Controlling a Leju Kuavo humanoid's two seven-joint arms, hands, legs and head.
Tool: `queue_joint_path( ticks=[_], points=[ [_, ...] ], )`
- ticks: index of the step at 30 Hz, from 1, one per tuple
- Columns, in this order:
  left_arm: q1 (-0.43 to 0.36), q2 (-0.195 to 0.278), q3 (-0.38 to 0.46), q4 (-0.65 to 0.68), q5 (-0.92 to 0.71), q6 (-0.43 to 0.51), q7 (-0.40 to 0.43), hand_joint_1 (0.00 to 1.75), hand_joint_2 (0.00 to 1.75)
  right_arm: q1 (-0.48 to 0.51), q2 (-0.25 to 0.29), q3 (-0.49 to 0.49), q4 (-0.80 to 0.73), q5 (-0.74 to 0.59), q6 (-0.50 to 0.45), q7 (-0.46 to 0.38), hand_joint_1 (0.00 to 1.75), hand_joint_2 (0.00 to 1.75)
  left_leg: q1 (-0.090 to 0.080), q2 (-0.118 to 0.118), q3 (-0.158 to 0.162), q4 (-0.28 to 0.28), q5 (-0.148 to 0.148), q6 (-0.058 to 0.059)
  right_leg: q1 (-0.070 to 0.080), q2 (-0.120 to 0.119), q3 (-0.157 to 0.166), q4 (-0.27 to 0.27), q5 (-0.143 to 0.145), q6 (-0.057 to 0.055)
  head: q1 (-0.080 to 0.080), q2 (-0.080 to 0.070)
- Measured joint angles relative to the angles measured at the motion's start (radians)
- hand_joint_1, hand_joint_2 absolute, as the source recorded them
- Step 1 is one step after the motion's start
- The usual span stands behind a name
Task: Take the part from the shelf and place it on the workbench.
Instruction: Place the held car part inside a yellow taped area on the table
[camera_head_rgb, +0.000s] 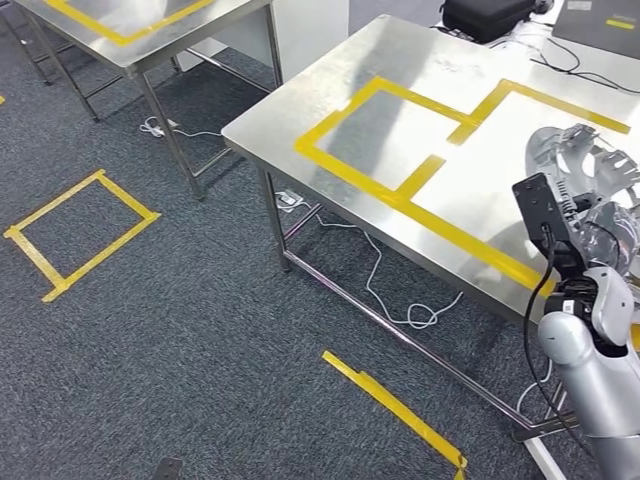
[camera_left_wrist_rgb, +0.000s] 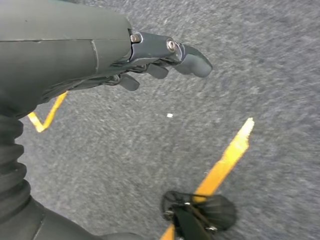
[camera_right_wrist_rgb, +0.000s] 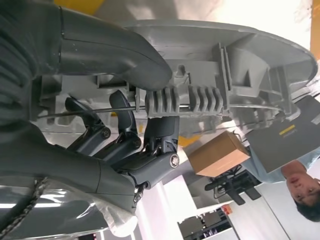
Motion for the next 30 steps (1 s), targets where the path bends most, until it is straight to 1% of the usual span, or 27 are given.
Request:
queue_joint_path(
  ticks=[1, 3, 4, 5, 6, 7, 8, 9, 10, 11, 13, 14, 15, 16, 18, 19, 20, 21, 22, 23, 24, 25, 26, 27, 28, 29, 30],
  points=[
    [-0.002, 0.0, 0.0, 0.0, 0.0, 0.001, 0.0, 0.0, 1.75, 0.0, 0.0, -0.001, -0.002, 0.001, 0.0, 0.0, 1.75, 1.75, 0.002, 0.001, -0.024, 0.048, -0.018, -0.005, -0.001, 0.0, 0.006, 0.0, -0.005, -0.005, 0.0, 0.0],
    [-0.004, -0.002, 0.0, 0.0, -0.001, 0.001, 0.0, 0.0, 1.75, 0.001, 0.0, -0.001, -0.002, 0.002, 0.004, 0.0, 1.75, 1.75, 0.005, 0.003, -0.102, 0.182, -0.067, -0.012, 0.002, 0.0, 0.017, -0.001, -0.015, -0.011, -0.002, 0.0],
    [-0.003, -0.002, 0.0, 0.0, -0.001, 0.001, 0.0, 0.0, 1.75, 0.001, 0.0, 0.0, -0.002, 0.002, 0.008, 0.0, 1.75, 1.75, 0.006, 0.004, -0.137, 0.233, -0.081, -0.012, 0.004, 0.0, 0.023, -0.001, -0.02, -0.012, -0.001, 0.0],
    [-0.002, -0.003, 0.0, 0.0, -0.001, 0.001, 0.001, 0.0, 1.75, 0.002, 0.0, 0.002, 0.0, 0.003, 0.012, 0.0, 1.75, 1.75, 0.005, 0.004, -0.16, 0.255, -0.077, -0.009, 0.006, 0.001, 0.029, -0.001, -0.024, -0.014, -0.001, 0.0],
    [-0.001, -0.003, 0.0, 0.0, -0.001, 0.0, 0.002, 0.0, 1.75, 0.002, 0.0, 0.004, 0.002, 0.004, 0.016, 0.0, 1.75, 1.75, 0.004, 0.003, -0.165, 0.239, -0.051, -0.004, 0.008, 0.002, 0.036, -0.001, -0.029, -0.014, -0.001, 0.0],
    [-0.001, -0.002, 0.0, 0.0, -0.001, 0.0, 0.004, 0.0, 1.75, 0.001, 0.0, 0.005, 0.005, 0.004, 0.019, 0.0, 1.75, 1.75, 0.001, 0.003, -0.156, 0.191, -0.007, 0.003, 0.01, 0.003, 0.042, -0.001, -0.033, -0.015, -0.001, 0.0],
    [-0.001, -0.002, 0.0, 0.0, -0.001, 0.0, 0.004, 0.0, 1.75, 0.0, 0.0, 0.006, 0.008, 0.005, 0.021, 0.0, 1.75, 1.75, -0.004, 0.003, -0.138, 0.124, 0.042, 0.012, 0.01, 0.004, 0.048, -0.002, -0.037, -0.015, -0.001, 0.0],
    [-0.002, -0.001, 0.0, 0.0, -0.001, 0.0, 0.005, 0.0, 1.75, -0.001, 0.0, 0.007, 0.011, 0.005, 0.024, 0.0, 1.75, 1.75, -0.009, 0.002, -0.121, 0.062, 0.079, 0.021, 0.011, 0.004, 0.052, -0.003, -0.039, -0.014, -0.001, 0.0],
    [-0.003, 0.0, 0.0, 0.0, -0.001, 0.001, 0.005, 0.0, 1.75, -0.002, 0.0, 0.007, 0.014, 0.007, 0.028, 0.0, 1.75, 1.75, -0.014, 0.002, -0.108, 0.015, 0.1, 0.028, 0.011, 0.004, 0.052, -0.004, -0.04, -0.012, -0.001, 0.0],
    [-0.003, 0.0, 0.0, 0.0, -0.001, 0.001, 0.005, 0.0, 1.75, -0.003, 0.001, 0.008, 0.018, 0.009, 0.035, 0.0, 1.75, 1.75, -0.018, 0.001, -0.101, -0.012, 0.108, 0.033, 0.01, 0.004, 0.051, -0.006, -0.04, -0.008, -0.001, 0.0],
    [-0.002, 0.0, 0.0, 0.0, -0.001, 0.0, 0.003, 0.0, 1.75, -0.006, 0.001, 0.015, 0.03, 0.015, 0.058, 0.0, 1.75, 1.75, -0.019, -0.001, -0.094, -0.031, 0.108, 0.037, 0.01, 0.003, 0.05, -0.012, -0.039, 0.001, -0.001, 0.0],
    [-0.001, -0.001, 0.0, 0.0, -0.001, -0.003, 0.0, 0.0, 1.75, -0.008, 0.002, 0.02, 0.039, 0.016, 0.073, 0.0, 1.75, 1.75, -0.016, -0.002, -0.09, -0.039, 0.113, 0.038, 0.011, 0.003, 0.048, -0.011, -0.044, 0.006, -0.001, 0.0],
    [-0.002, -0.001, 0.0, 0.0, -0.001, -0.009, -0.005, 0.0, 1.75, -0.012, 0.002, 0.026, 0.051, 0.015, 0.087, 0.0, 1.75, 1.75, -0.012, -0.001, -0.085, -0.048, 0.117, 0.039, 0.012, 0.003, 0.041, 0.001, -0.056, 0.01, 0.0, 0.0],
    [-0.004, -0.001, 0.0, 0.0, -0.001, -0.018, -0.009, 0.0, 1.75, -0.016, 0.002, 0.033, 0.066, 0.012, 0.103, 0.0, 1.31, 1.31, -0.008, -0.001, -0.08, -0.057, 0.121, 0.04, 0.013, 0.003, 0.025, 0.035, -0.076, 0.013, 0.001, 0.0],
    [-0.007, -0.001, 0.0, 0.0, -0.001, -0.037, -0.017, 0.0, 1.75, -0.024, 0.003, 0.051, 0.099, 0.01, 0.123, 0.0, 0.44, 0.44, -0.005, -0.002, -0.077, -0.061, 0.123, 0.042, 0.011, 0.003, -0.033, 0.155, -0.131, 0.019, 0.002, 0.0],
    [-0.008, -0.001, 0.0, 0.0, -0.002, -0.045, -0.02, 0.0, 1.75, -0.025, 0.005, 0.061, 0.115, 0.012, 0.128, 0.0, 0.0, 0.0, -0.005, -0.002, -0.076, -0.061, 0.122, 0.042, 0.01, 0.002, -0.064, 0.214, -0.149, 0.022, 0.002, 0.0],
    [-0.007, -0.001, 0.0, 0.0, -0.002, -0.051, -0.023, 0.0, 1.75, -0.025, 0.007, 0.072, 0.13, 0.016, 0.129, 0.0, 0.0, 0.0, -0.004, -0.002, -0.075, -0.061, 0.121, 0.042, 0.009, 0.002, -0.085, 0.248, -0.152, 0.026, 0.002, 0.0],
    [-0.007, -0.002, 0.0, 0.0, -0.002, -0.057, -0.026, 0.0, 1.75, -0.025, 0.009, 0.082, 0.144, 0.02, 0.129, 0.0, 0.0, 0.0, -0.003, -0.002, -0.074, -0.06, 0.12, 0.04, 0.007, 0.002, -0.086, 0.244, -0.135, 0.03, 0.002, 0.0],
    [-0.007, -0.002, 0.0, 0.0, -0.002, -0.061, -0.03, 0.0, 1.75, -0.026, 0.012, 0.09, 0.154, 0.023, 0.128, 0.0, 0.0, 0.0, 0.0, -0.002, -0.073, -0.057, 0.117, 0.037, 0.004, 0.001, -0.067, 0.199, -0.103, 0.034, 0.002, 0.0],
    [-0.007, -0.002, 0.0, 0.0, -0.002, -0.064, -0.033, 0.0, 1.75, -0.029, 0.014, 0.096, 0.163, 0.024, 0.127, 0.0, 0.0, 0.0, 0.001, -0.003, -0.071, -0.053, 0.113, 0.032, 0.001, -0.002, -0.035, 0.131, -0.067, 0.038, 0.002, 0.0],
    [-0.007, -0.001, 0.0, 0.0, -0.002, -0.065, -0.035, 0.0, 1.75, -0.034, 0.016, 0.102, 0.171, 0.026, 0.126, 0.0, 0.0, 0.0, 0.002, -0.003, -0.072, -0.046, 0.108, 0.026, 0.001, -0.004, 0.002, 0.064, -0.043, 0.04, 0.003, 0.0],
    [-0.007, 0.0, 0.0, 0.0, -0.003, -0.064, -0.035, 0.0, 1.75, -0.039, 0.019, 0.107, 0.178, 0.028, 0.125, 0.0, 0.0, 0.0, 0.001, -0.004, -0.074, -0.039, 0.104, 0.02, 0.001, -0.006, 0.029, 0.016, -0.031, 0.038, 0.003, 0.0],
    [-0.007, 0.001, 0.0, 0.0, -0.005, -0.059, -0.031, 0.0, 1.75, -0.044, 0.022, 0.112, 0.186, 0.031, 0.123, 0.0, 0.0, 0.0, 0.0, -0.004, -0.076, -0.034, 0.101, 0.015, 0.002, -0.006, 0.044, -0.007, -0.031, 0.033, 0.004, 0.0],
    [-0.007, 0.002, 0.0, 0.0, -0.008, -0.052, -0.025, 0.0, 1.75, -0.046, 0.026, 0.117, 0.194, 0.034, 0.121, 0.0, 0.0, 0.0, -0.001, -0.004, -0.077, -0.031, 0.1, 0.011, 0.005, -0.004, 0.049, -0.01, -0.036, 0.025, 0.004, 0.0],
    [-0.007, 0.003, 0.0, 0.0, -0.011, -0.045, -0.017, 0.0, 1.75, -0.047, 0.03, 0.122, 0.201, 0.037, 0.12, 0.0, 0.0, 0.0, 0.0, -0.004, -0.076, -0.03, 0.099, 0.009, 0.004, -0.002, 0.049, -0.01, -0.035, 0.016, 0.003, 0.0],
    [-0.006, 0.004, 0.0, 0.0, -0.014, -0.039, -0.011, 0.0, 1.75, -0.047, 0.033, 0.126, 0.208, 0.039, 0.119, 0.0, 0.0, 0.0, 0.0, -0.003, -0.076, -0.026, 0.096, 0.006, 0.004, -0.002, 0.049, -0.01, -0.034, 0.01, 0.004, 0.0],
    [-0.007, 0.004, 0.0, 0.0, -0.015, -0.036, -0.007, 0.0, 1.31, -0.049, 0.036, 0.13, 0.213, 0.04, 0.118, 0.0, 0.0, 0.0, 0.002, -0.002, -0.08, -0.013, 0.084, 0.002, 0.003, -0.002, 0.051, -0.011, -0.033, 0.004, 0.002, 0.0]
  ],
)
